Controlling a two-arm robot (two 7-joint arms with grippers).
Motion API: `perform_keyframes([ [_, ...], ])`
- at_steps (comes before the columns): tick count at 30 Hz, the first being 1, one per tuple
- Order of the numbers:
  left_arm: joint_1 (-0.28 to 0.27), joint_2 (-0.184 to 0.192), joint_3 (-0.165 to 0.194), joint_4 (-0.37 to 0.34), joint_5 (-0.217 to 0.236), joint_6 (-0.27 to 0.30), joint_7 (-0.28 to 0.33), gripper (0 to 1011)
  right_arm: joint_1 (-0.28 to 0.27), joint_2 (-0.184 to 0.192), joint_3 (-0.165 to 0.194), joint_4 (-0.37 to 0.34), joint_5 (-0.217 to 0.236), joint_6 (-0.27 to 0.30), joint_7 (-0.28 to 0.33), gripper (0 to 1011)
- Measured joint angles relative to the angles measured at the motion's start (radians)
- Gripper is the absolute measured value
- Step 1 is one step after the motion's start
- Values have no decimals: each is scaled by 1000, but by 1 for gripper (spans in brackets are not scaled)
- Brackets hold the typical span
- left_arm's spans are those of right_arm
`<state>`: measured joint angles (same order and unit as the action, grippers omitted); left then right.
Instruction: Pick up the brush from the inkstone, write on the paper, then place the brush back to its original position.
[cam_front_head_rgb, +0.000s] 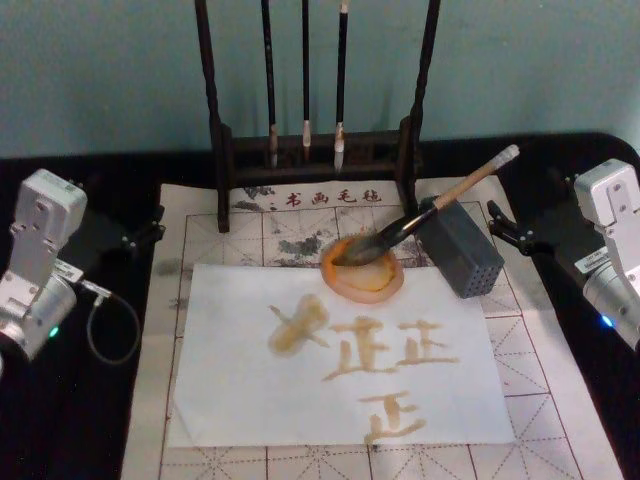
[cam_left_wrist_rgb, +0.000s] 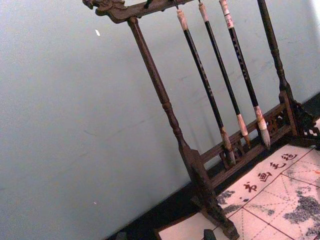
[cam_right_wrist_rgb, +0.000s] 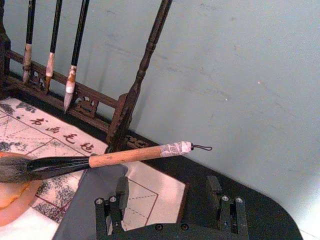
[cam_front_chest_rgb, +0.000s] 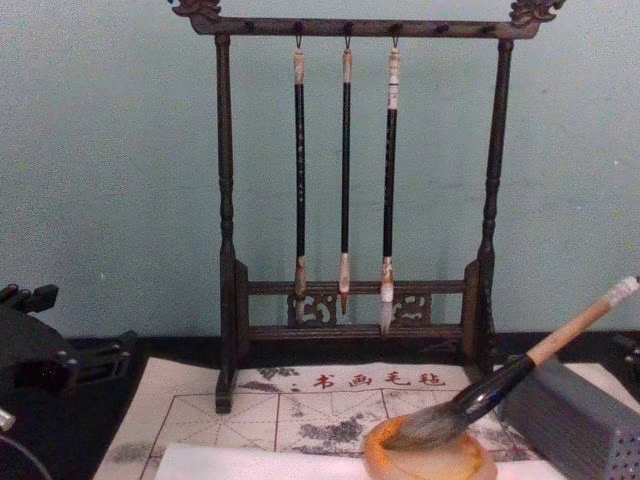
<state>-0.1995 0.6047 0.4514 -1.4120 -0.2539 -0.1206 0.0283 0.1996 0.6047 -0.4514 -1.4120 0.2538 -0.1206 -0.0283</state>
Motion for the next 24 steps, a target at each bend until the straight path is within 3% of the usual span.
perform_keyframes([
  [24,0,0,0,0,0,0,0,1001,0,0,0,0,0,0,0,1002],
])
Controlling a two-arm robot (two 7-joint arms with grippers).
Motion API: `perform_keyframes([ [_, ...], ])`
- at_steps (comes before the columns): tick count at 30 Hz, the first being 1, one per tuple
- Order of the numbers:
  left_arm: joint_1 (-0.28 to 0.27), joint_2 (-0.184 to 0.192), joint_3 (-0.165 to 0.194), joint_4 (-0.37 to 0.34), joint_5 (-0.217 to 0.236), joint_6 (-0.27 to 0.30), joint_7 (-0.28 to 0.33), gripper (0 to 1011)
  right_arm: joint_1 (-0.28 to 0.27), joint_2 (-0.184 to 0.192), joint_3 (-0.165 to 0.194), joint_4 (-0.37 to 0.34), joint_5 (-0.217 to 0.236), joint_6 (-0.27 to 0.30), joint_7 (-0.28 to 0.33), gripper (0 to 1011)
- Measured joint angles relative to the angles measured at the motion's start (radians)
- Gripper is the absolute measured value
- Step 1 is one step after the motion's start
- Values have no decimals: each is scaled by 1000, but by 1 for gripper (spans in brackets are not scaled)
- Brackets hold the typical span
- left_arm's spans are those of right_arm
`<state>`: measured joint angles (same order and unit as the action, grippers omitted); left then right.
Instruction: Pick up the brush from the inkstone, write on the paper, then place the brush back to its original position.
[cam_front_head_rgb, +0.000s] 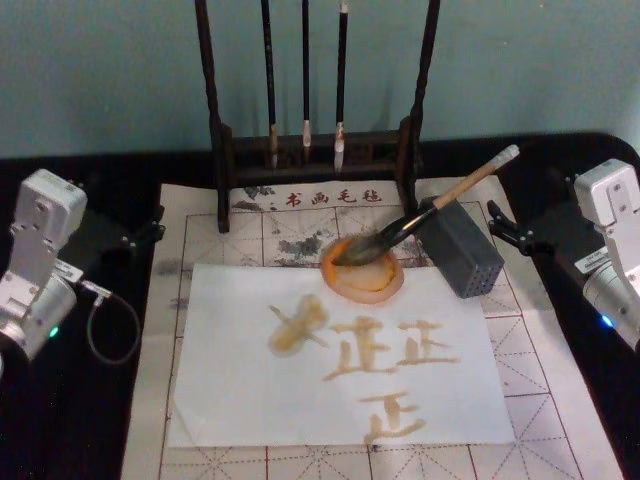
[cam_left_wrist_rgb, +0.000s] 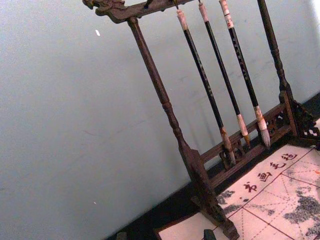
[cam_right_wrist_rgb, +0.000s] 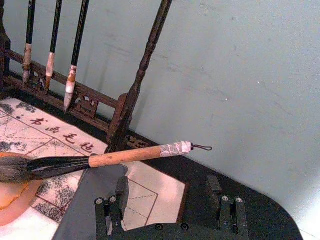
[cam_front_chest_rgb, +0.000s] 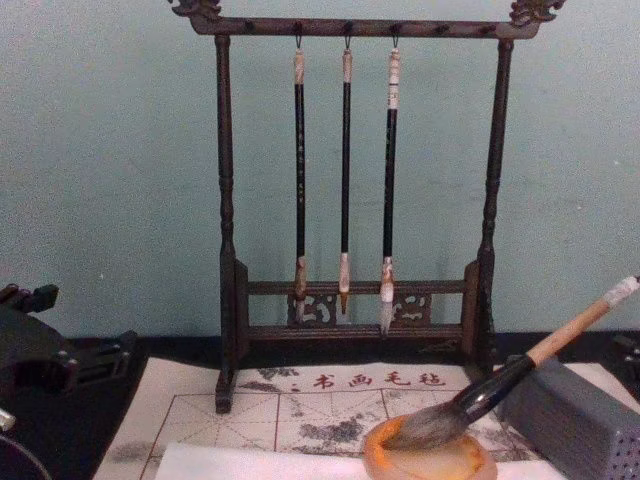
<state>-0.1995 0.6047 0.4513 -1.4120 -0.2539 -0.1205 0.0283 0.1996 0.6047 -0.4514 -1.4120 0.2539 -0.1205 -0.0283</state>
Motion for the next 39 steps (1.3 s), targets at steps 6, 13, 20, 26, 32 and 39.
perform_keyframes([
  [6,0,0,0,0,0,0,0,1001,0,0,0,0,0,0,0,1002],
  [13,0,0,0,0,0,0,0,1001,0,0,0,0,0,0,0,1002],
  [20,0,0,0,0,0,0,0,1001,-1,-1,4,0,0,0,4,1002],
  [26,0,0,0,0,0,0,0,1001,-14,-10,32,-14,30,13,39,1002],
  [32,0,0,0,0,0,0,0,1001,-35,-21,68,-39,102,46,85,1002],
  [39,0,0,0,0,0,0,0,1001,-65,-43,121,-78,219,111,154,1002],
])
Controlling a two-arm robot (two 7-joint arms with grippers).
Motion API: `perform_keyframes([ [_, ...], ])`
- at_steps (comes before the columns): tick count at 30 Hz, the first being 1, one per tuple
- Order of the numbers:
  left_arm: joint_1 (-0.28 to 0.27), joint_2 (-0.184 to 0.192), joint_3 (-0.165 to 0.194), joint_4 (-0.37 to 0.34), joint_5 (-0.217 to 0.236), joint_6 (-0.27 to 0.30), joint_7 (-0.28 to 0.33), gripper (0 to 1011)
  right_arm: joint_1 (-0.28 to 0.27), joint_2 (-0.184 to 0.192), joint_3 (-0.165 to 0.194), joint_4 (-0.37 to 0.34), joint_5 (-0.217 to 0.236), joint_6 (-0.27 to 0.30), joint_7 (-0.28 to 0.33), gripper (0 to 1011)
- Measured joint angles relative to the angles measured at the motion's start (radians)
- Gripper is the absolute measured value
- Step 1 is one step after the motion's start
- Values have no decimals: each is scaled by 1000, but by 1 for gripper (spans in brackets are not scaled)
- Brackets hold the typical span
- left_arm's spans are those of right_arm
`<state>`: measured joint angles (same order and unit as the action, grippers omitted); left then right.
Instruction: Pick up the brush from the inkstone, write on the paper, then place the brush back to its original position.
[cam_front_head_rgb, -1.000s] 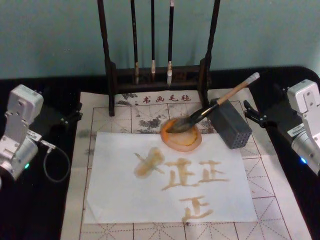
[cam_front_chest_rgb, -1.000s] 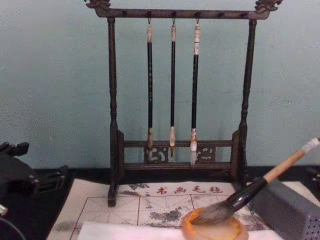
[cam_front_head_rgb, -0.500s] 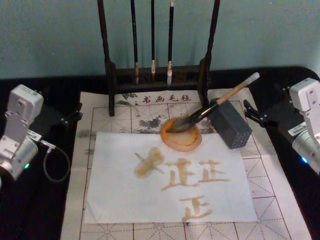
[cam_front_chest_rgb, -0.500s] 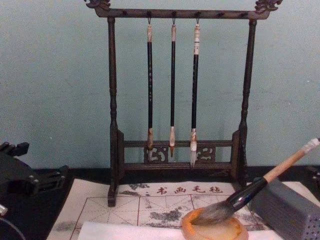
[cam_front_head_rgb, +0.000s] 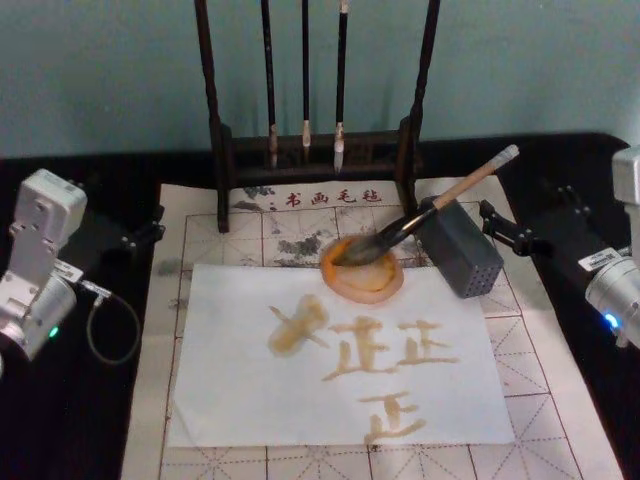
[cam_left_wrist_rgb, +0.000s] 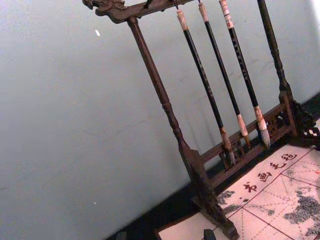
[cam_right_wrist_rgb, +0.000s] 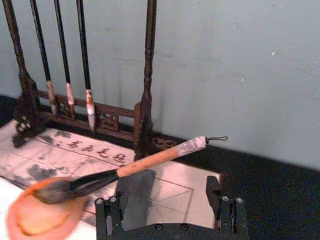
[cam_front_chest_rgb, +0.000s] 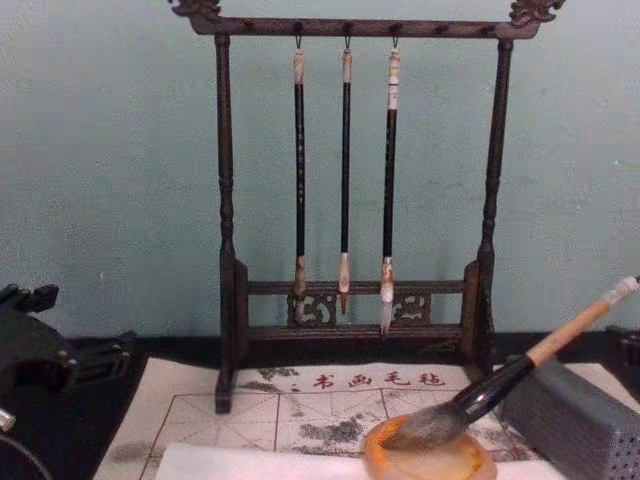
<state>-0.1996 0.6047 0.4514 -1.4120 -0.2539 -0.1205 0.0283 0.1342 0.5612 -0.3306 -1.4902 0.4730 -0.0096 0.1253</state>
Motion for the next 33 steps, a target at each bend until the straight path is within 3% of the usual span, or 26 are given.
perform_keyframes([
  [6,0,0,0,0,0,0,0,1001,-22,-26,43,-25,90,67,31,1002],
  [9,0,0,0,0,0,0,0,1001,-36,-54,80,-37,160,121,39,1002],
  [10,0,0,0,0,0,0,0,1001,-36,-54,80,-37,160,121,39,1002],
  [13,0,0,0,0,0,0,0,1001,-45,-90,118,-42,236,181,42,1002],
  [17,0,0,0,0,0,0,0,1001,-47,-124,148,-41,302,223,43,1002],
  [23,0,0,0,0,0,0,0,1001,-30,-165,172,-22,400,265,32,1002],
  [33,0,0,0,0,0,0,0,1001,40,-219,177,47,496,309,-17,1002],
])
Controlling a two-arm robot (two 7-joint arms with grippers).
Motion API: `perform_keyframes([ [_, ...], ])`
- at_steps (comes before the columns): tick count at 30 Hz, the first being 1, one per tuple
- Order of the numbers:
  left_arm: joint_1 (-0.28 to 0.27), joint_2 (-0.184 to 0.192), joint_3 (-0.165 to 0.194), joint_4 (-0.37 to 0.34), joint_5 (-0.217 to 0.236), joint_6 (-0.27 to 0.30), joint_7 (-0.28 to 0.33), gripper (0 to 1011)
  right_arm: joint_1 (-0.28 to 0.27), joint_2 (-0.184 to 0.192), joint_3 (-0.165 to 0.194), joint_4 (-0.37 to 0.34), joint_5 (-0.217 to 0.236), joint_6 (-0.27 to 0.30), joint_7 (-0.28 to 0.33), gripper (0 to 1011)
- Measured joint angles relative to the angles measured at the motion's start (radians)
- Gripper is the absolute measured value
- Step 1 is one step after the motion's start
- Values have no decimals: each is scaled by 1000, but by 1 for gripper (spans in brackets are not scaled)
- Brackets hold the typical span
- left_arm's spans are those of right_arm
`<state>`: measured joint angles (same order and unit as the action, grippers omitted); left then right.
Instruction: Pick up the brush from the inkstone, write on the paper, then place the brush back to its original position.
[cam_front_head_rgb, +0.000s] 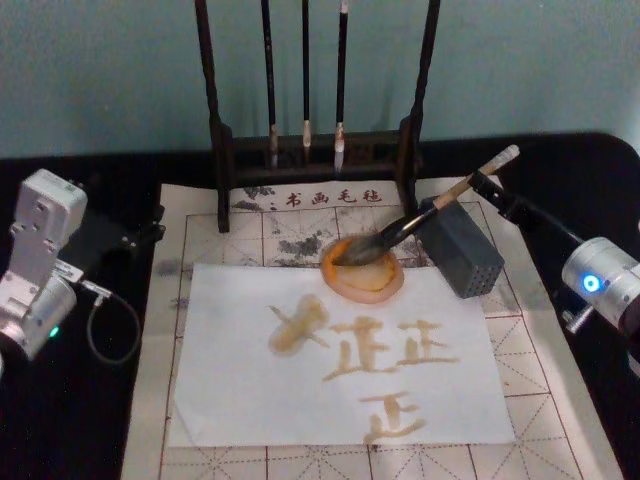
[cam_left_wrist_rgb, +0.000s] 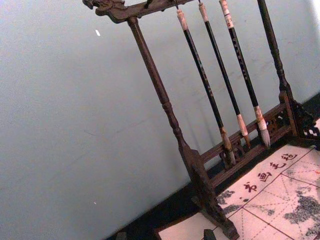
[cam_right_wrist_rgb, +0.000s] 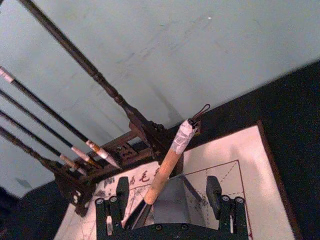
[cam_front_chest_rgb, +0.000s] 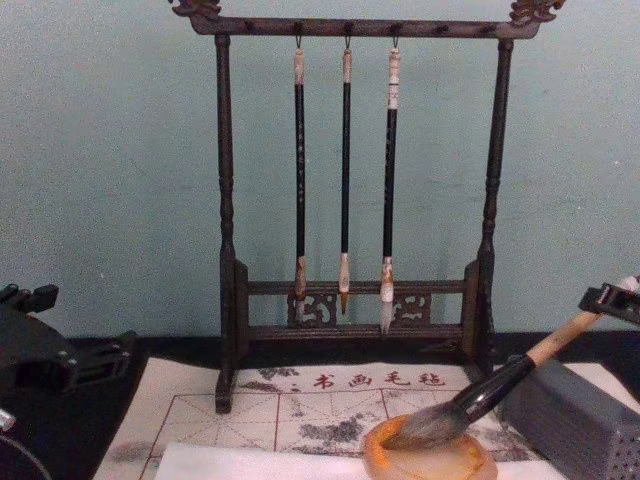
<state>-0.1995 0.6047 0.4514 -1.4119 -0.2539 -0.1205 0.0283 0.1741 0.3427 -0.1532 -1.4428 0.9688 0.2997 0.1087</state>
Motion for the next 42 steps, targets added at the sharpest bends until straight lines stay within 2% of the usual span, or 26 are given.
perform_keyframes([
  [13,0,0,0,0,0,0,0,1001,42,-41,-19,32,69,11,-51,1002],
  [29,0,0,0,0,0,0,0,1001,109,-50,-50,114,112,2,-69,1002],
  [42,0,0,0,0,0,0,0,1001,108,-56,-72,103,147,-16,-89,1002],
])
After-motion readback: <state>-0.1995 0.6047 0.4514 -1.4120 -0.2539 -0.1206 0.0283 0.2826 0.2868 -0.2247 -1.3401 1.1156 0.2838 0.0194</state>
